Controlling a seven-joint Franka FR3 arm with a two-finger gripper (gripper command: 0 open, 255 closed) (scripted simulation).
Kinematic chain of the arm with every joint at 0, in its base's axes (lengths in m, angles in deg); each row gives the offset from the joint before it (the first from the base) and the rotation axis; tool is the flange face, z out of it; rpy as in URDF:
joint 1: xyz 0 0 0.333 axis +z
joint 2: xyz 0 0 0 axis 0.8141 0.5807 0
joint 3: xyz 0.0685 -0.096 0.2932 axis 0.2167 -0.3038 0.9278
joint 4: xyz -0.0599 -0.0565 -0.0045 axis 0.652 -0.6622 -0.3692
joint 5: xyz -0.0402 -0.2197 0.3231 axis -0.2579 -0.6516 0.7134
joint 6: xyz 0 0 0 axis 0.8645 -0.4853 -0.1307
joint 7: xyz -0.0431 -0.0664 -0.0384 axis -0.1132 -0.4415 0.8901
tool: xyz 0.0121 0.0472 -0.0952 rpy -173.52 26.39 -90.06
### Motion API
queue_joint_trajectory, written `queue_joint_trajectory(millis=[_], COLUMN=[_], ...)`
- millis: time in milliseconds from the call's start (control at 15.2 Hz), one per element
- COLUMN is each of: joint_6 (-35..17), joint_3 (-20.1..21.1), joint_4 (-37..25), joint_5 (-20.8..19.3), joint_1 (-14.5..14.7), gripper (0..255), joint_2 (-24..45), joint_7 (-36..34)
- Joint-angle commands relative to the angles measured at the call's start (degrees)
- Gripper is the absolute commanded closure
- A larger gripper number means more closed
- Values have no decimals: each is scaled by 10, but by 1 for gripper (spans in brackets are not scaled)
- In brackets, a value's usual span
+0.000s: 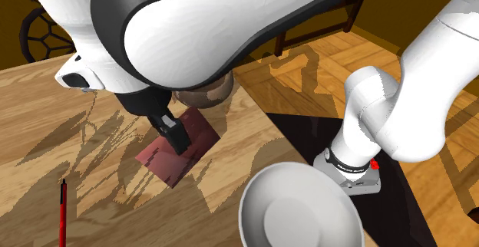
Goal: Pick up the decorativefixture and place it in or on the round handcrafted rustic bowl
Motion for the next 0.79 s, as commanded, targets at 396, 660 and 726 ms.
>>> queue_joint_trajectory(millis=[396,660,726], joint_6=[-2,-2,-2], joint_3=[0,0,0], joint_4=[1,1,1], joint_5=[0,0,0], joint_1=[0,0,0], gripper=[255,255,255], joint_2=[1,1,1], joint_7=[0,0,0])
